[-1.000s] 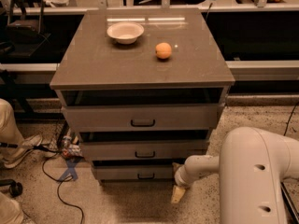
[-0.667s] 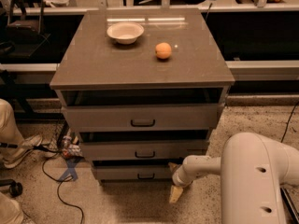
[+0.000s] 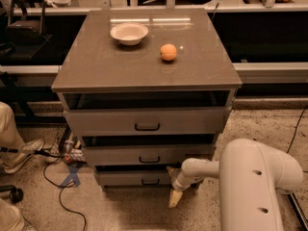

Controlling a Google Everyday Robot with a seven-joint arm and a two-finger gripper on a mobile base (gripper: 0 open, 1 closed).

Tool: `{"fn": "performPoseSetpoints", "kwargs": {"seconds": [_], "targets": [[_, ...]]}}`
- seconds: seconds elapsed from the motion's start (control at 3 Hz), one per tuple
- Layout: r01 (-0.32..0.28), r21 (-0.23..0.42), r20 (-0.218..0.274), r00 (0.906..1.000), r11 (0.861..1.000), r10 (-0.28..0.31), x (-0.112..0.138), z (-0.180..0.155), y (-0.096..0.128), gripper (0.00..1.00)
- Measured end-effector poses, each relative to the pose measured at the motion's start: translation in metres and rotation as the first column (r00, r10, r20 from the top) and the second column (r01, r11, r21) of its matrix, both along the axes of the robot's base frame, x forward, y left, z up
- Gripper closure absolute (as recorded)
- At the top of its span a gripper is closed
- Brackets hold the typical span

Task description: Open bottom drawer

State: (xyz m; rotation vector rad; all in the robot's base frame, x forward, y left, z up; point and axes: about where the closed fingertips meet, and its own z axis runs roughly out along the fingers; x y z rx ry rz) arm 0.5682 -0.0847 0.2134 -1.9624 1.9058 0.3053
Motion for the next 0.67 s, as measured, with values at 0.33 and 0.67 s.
{"fn": "performPoseSetpoints", "kwargs": {"seconds": [0.33,0.67], "targets": [[-0.023,-0.007,-0.009,0.9997,1.0,0.023,0.012,-0.017,0.016,0.0],[-0.013,-0.007,-0.024,0.9996,1.0,0.012,0.023,-0.033,0.024,0.0]]}}
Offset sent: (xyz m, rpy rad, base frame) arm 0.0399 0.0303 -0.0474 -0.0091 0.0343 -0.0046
